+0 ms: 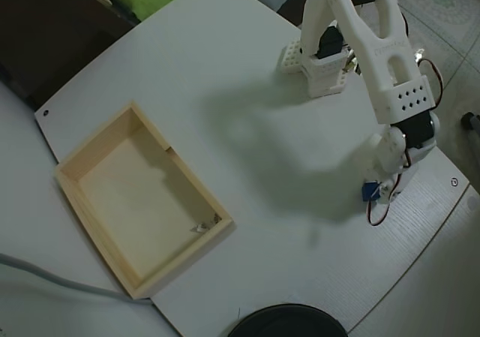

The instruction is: Pick up the small blue cube and put it into the box

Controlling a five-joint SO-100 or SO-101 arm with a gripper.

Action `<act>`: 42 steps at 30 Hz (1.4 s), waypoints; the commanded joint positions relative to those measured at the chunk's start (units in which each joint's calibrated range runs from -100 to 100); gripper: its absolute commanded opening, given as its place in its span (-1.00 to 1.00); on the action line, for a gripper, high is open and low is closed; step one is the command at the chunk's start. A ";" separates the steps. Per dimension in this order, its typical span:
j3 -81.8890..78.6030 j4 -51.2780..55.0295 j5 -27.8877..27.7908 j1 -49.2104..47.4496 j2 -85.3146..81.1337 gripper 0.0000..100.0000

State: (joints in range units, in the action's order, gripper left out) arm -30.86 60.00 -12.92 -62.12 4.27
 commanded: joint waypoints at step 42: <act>54.30 22.33 -9.95 38.35 -0.72 -0.82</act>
State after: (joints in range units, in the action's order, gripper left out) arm 19.10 82.77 -21.45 -28.08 4.27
